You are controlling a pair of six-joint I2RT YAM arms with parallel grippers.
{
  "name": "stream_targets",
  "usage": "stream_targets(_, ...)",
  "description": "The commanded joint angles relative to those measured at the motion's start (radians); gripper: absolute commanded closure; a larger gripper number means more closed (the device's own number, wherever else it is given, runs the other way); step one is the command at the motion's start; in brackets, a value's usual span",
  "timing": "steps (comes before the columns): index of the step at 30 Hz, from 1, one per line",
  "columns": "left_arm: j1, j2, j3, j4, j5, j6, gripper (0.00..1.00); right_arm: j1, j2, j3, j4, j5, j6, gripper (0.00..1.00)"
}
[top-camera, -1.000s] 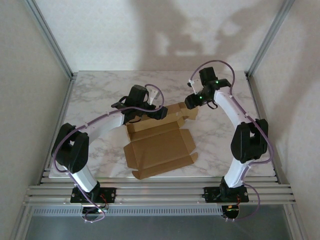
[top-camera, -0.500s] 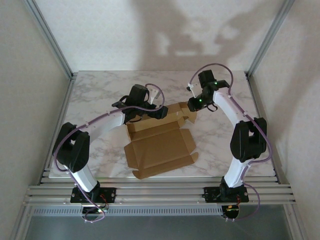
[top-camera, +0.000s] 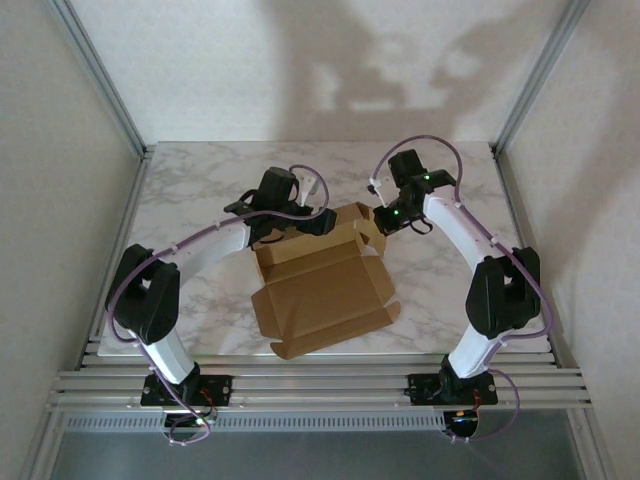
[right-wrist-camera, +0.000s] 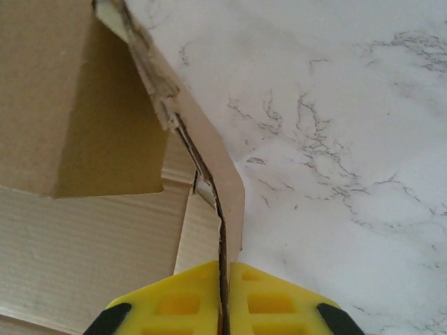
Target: Fold the paper box
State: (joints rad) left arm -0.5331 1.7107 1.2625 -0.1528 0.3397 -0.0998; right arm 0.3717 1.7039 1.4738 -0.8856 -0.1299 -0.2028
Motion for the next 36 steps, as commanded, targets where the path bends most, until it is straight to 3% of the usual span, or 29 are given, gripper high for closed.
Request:
stream_targets(1, -0.006, -0.087, 0.019, -0.012, -0.015, -0.053, 0.01, 0.015, -0.026, -0.019, -0.001, 0.023, 0.011, 0.92)
stream_targets(8, -0.047, -0.279, -0.035, -0.038, -0.015, -0.103, 0.01, 0.023, -0.027, -0.02, 0.005, 0.029, 0.019, 0.92)
stream_targets(16, -0.331, -0.401, -0.296, 0.018, -0.045, -0.226, 0.01, 0.033, -0.015, -0.013, 0.001, 0.044, 0.019, 0.92)
stream_targets(24, -0.564, -0.285, -0.408, 0.119, -0.174, -0.319, 0.01, 0.037, -0.007, -0.004, -0.007, 0.047, 0.024, 0.92)
stream_targets(30, -0.613, -0.162, -0.427, 0.173, -0.324, -0.346, 0.01, 0.037, -0.007, 0.002, -0.017, 0.042, 0.039, 0.92)
stream_targets(36, -0.613, -0.064, -0.468, 0.222, -0.367, -0.381, 0.01, 0.039, -0.014, 0.012, -0.023, 0.037, 0.048, 0.92)
